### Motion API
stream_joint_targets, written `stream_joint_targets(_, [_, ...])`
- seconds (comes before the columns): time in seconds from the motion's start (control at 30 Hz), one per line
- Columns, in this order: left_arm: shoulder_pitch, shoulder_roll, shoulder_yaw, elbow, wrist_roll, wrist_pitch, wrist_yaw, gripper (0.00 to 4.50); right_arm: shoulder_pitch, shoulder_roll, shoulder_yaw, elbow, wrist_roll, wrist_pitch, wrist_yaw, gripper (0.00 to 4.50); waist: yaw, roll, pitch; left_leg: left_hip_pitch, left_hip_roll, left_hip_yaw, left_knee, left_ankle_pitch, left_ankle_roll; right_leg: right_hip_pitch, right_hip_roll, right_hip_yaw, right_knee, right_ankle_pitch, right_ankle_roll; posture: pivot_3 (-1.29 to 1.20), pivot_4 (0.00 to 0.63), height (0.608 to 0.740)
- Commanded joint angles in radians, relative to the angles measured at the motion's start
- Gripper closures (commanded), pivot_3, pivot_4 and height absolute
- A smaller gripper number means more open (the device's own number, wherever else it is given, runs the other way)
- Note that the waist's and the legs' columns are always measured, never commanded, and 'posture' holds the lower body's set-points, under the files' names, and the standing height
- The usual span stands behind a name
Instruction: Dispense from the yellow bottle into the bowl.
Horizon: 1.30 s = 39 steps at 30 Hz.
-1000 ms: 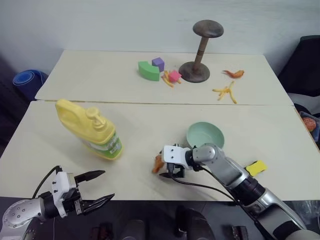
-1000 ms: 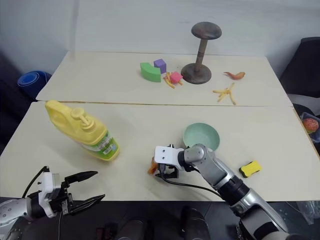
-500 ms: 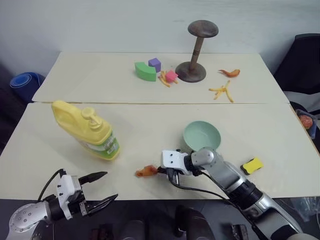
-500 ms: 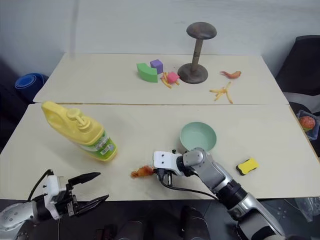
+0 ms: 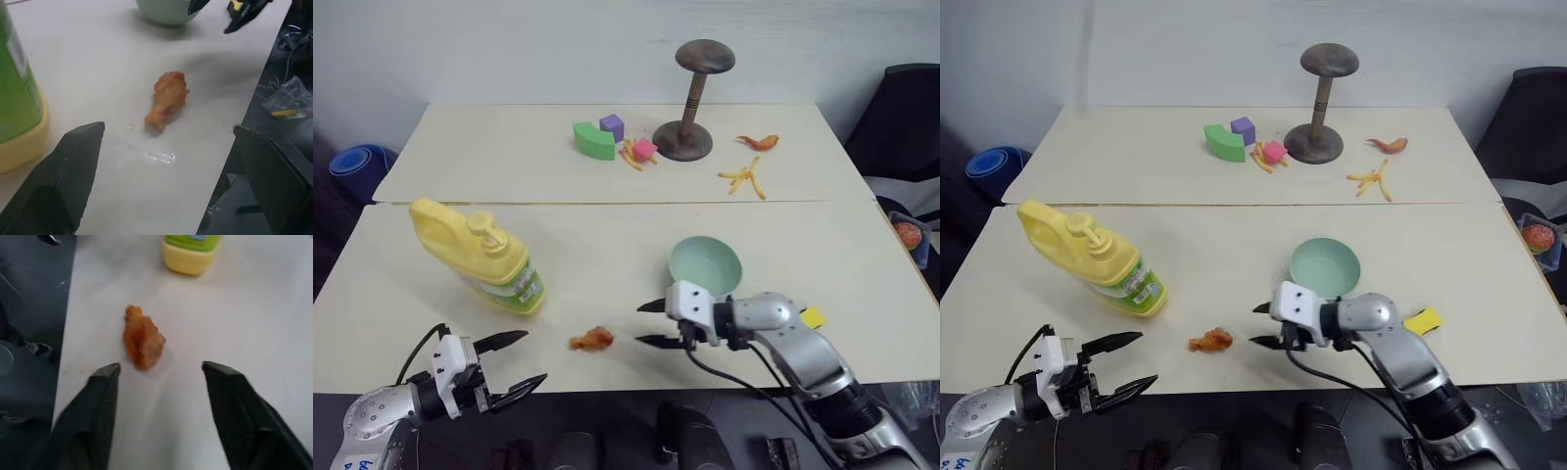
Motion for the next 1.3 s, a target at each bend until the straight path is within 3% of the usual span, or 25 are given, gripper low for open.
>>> stream_joint_targets(0.03, [0.022, 0.015, 0.036, 0.016, -0.004, -0.021, -0.011, 0.00, -0.064, 0.055, 0.073, 0.083, -0.067, -0.054, -0.024, 0.43, 0.000, 0.000, 0.000, 0.000, 0.000, 0.000, 0.000, 0.000, 0.000, 0.000, 0.000, 0.000, 0.000, 0.000, 0.000, 0.00, 0.150, 0.740])
stream_joint_targets(0.07, [0.031, 0.017, 0.041, 0.019, -0.005, -0.022, -0.013, 0.00, -0.094, 0.089, 0.100, 0.128, -0.081, -0.055, -0.026, 0.10, 0.000, -0.001, 0.000, 0.000, -0.001, 0.000, 0.000, 0.000, 0.000, 0.000, 0.000, 0.000, 0.000, 0.000, 0.000, 0.00, 0.150, 0.740])
stream_joint_targets(0.37, [0.062, 0.021, 0.060, -0.001, -0.013, -0.014, -0.012, 0.00, -0.197, 0.206, 0.211, 0.398, -0.171, -0.111, -0.012, 0.10, -0.001, 0.000, 0.000, -0.001, -0.001, 0.000, 0.000, 0.000, 0.001, 0.000, 0.000, 0.000, 0.001, 0.000, 0.001, 0.00, 0.150, 0.740])
stream_joint_targets(0.47, [0.069, 0.022, 0.067, -0.015, -0.019, -0.010, -0.008, 0.00, -0.197, 0.220, 0.204, 0.448, -0.164, -0.151, 0.000, 0.67, -0.002, 0.000, 0.000, -0.001, -0.001, 0.000, 0.000, 0.000, 0.001, 0.000, 0.000, 0.000, 0.001, 0.001, 0.001, 0.00, 0.150, 0.740])
stream_joint_targets(0.63, [0.073, 0.021, 0.072, -0.032, -0.036, -0.002, -0.015, 0.00, -0.180, 0.205, 0.166, 0.433, -0.150, -0.171, -0.001, 2.50, -0.002, 0.000, 0.000, -0.001, -0.001, 0.000, 0.000, 0.000, 0.000, 0.000, 0.000, 0.000, 0.003, 0.001, 0.001, 0.00, 0.150, 0.740])
stream_joint_targets(0.7, [0.071, 0.020, 0.066, -0.046, -0.046, 0.000, -0.028, 0.00, -0.159, 0.183, 0.138, 0.399, -0.127, -0.191, 0.007, 2.74, -0.002, 0.000, 0.000, 0.000, -0.001, 0.000, 0.000, 0.000, 0.000, 0.000, 0.000, 0.000, 0.004, 0.000, 0.001, 0.00, 0.150, 0.740])
stream_joint_targets(0.83, [0.052, 0.020, 0.014, -0.147, -0.085, 0.034, -0.054, 0.00, -0.038, 0.086, -0.052, 0.172, 0.050, -0.202, 0.040, 2.74, 0.005, 0.000, 0.000, -0.002, -0.001, -0.001, 0.000, 0.000, 0.000, 0.001, -0.001, 0.000, 0.001, 0.001, 0.001, 0.00, 0.150, 0.740])
stream_joint_targets(1.03, [-0.024, 0.014, -0.102, -0.267, -0.102, 0.094, -0.066, 0.00, 0.274, -0.248, -0.464, -0.168, 0.329, -0.027, 0.134, 2.74, 0.031, 0.002, 0.001, -0.002, -0.002, -0.001, 0.000, -0.002, 0.004, 0.003, -0.002, 0.000, -0.005, 0.002, 0.004, 0.00, 0.150, 0.740])
stream_joint_targets(1.17, [-0.106, -0.016, -0.161, -0.260, -0.093, 0.116, -0.039, 0.00, 0.417, -0.362, -0.692, -0.089, 0.319, -0.049, 0.104, 2.74, 0.026, 0.001, 0.002, -0.002, -0.001, 0.001, 0.000, -0.002, 0.004, 0.006, -0.001, 0.000, -0.010, 0.002, 0.004, 0.00, 0.150, 0.740])
stream_joint_targets(1.3, [-0.163, -0.050, -0.200, -0.244, -0.084, 0.109, -0.027, 0.00, 0.395, -0.382, -0.774, 0.188, 0.200, -0.170, -0.010, 2.74, 0.022, 0.002, 0.002, 0.001, -0.001, 0.003, 0.000, -0.002, 0.004, 0.010, 0.000, 0.002, -0.008, 0.003, 0.003, 0.00, 0.150, 0.740])
